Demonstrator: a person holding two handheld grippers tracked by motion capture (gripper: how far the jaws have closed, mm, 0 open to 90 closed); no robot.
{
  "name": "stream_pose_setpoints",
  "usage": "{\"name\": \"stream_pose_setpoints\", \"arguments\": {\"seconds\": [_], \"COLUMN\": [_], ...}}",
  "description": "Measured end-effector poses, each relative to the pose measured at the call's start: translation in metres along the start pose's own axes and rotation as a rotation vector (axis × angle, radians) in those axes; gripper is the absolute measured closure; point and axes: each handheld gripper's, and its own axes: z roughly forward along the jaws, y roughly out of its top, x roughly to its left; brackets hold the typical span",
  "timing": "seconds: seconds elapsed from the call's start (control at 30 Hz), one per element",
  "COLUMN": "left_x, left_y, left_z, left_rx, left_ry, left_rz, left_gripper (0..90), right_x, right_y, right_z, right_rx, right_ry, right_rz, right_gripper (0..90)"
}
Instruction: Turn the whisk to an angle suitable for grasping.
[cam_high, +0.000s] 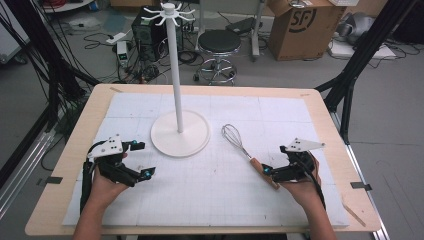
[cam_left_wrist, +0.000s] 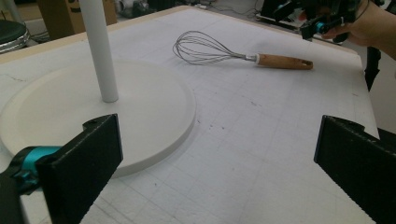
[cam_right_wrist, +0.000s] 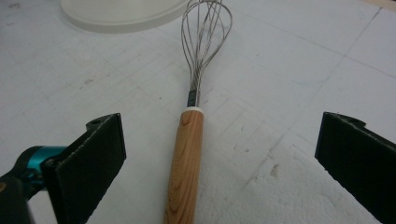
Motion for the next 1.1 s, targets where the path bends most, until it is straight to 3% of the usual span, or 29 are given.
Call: {"name": "stream_pose_setpoints", "arguments": {"seconds": [0.13,0.23,0.4,0.57,0.67,0.77,0.9,1.1], "left_x": [0.0,0.0,0.0,0.0,0.0,0.0,-0.001,-0.002], "left_y": [0.0,0.0,-0.001,-0.002,-0.003,-0.003,-0.003,-0.003], "left_z": [0.001,0.001,0.002,0.004,0.005,0.006,0.006,0.007], "left_rx": [-0.002,0.003,0.014,0.023,0.026,0.028,0.028,0.031], "left_ry": [0.001,0.0,-0.001,-0.007,-0.006,-0.01,-0.011,-0.011], "left_rz": [-0.003,-0.002,-0.004,-0.001,-0.003,-0.004,-0.002,-0.004], "left_gripper": [1.7,1.7,1.7,1.7,1.7,1.7,1.7,1.7], "right_x": [0.005,0.009,0.011,0.013,0.013,0.013,0.011,0.007], "right_y": [-0.001,-0.001,-0.003,-0.006,-0.007,-0.009,-0.01,-0.011], "right_z": [0.012,0.022,0.028,0.034,0.037,0.039,0.038,0.036], "right_rx": [0.042,0.101,0.141,0.186,0.206,0.236,0.226,0.23], "right_ry": [-0.004,-0.045,-0.044,-0.025,0.025,0.023,0.053,0.074], "right_rz": [-0.011,-0.045,-0.049,-0.068,-0.073,-0.077,-0.076,-0.069], "right_gripper": [4.1,6.2,19.0,33.5,43.6,51.3,64.2,70.1]}}
